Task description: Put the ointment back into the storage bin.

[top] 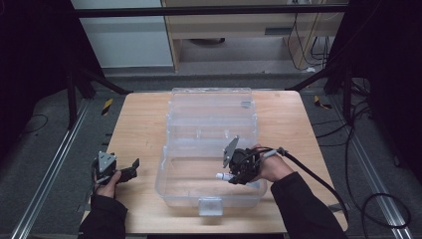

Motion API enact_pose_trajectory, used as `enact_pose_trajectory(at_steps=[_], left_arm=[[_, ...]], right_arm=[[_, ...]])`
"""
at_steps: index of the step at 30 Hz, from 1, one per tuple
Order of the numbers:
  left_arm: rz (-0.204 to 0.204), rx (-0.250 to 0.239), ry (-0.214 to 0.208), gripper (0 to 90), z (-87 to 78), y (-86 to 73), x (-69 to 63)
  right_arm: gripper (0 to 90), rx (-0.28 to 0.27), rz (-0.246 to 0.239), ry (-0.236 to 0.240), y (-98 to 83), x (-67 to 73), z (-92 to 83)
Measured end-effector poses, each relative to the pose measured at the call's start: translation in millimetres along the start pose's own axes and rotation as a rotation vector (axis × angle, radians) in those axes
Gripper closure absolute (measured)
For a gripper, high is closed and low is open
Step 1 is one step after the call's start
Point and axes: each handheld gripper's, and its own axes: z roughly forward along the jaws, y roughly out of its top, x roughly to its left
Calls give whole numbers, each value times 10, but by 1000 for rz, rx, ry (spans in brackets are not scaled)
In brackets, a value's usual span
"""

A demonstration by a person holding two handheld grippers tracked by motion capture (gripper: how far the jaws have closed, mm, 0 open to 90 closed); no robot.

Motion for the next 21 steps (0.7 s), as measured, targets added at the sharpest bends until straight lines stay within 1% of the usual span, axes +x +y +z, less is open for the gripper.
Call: enact_pose_trajectory(at_steps=[10, 12, 15, 16, 21], left_arm=[[-1, 0, 0, 15, 0, 0, 0], [0, 0, 0, 15, 0, 0, 0], [-1, 0, -1, 15, 0, 0, 1], [-1, 0, -1, 15, 0, 0, 2], [0, 0, -1, 15, 0, 0, 1]], right_arm=[[697, 59, -14, 20, -32, 21, 161], [696, 63, -22, 26, -33, 19, 187], [696, 73, -11, 24, -32, 23, 215], [696, 70, -21, 26, -34, 13, 226], [696, 85, -19, 31, -37, 18, 276]])
